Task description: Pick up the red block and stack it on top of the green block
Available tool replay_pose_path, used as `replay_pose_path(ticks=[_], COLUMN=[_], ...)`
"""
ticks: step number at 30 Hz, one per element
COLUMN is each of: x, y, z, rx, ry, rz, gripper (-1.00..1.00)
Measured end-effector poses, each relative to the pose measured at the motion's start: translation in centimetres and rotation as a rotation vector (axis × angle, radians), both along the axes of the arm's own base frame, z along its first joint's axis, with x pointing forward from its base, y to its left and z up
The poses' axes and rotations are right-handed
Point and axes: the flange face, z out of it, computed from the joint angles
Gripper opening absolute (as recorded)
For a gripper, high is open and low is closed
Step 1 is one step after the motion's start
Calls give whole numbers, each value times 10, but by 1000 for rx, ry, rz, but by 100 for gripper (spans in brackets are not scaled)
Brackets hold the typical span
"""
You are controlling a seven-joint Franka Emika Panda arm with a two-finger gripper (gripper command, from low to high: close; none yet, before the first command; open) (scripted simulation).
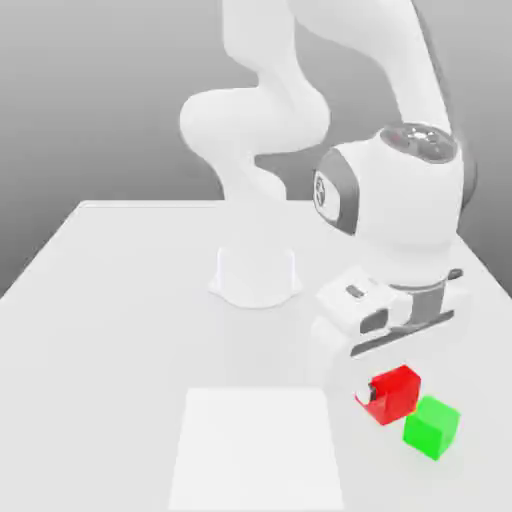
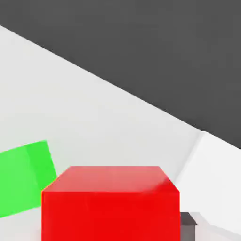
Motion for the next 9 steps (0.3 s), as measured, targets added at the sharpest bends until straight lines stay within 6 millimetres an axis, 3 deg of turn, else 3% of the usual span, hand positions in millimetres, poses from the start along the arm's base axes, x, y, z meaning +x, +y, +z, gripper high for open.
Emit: replay_pose_path(ticks=[2, 5, 6, 9], x=[-6, -7, -8, -8], y=[11, 12, 12, 12], z=[-10, -44, -55, -55], rx=[-4, -6, -6, -6], ry=[-3, -4, -4, -4], rz=[20, 20, 21, 21], gripper=[-100, -100, 100, 100])
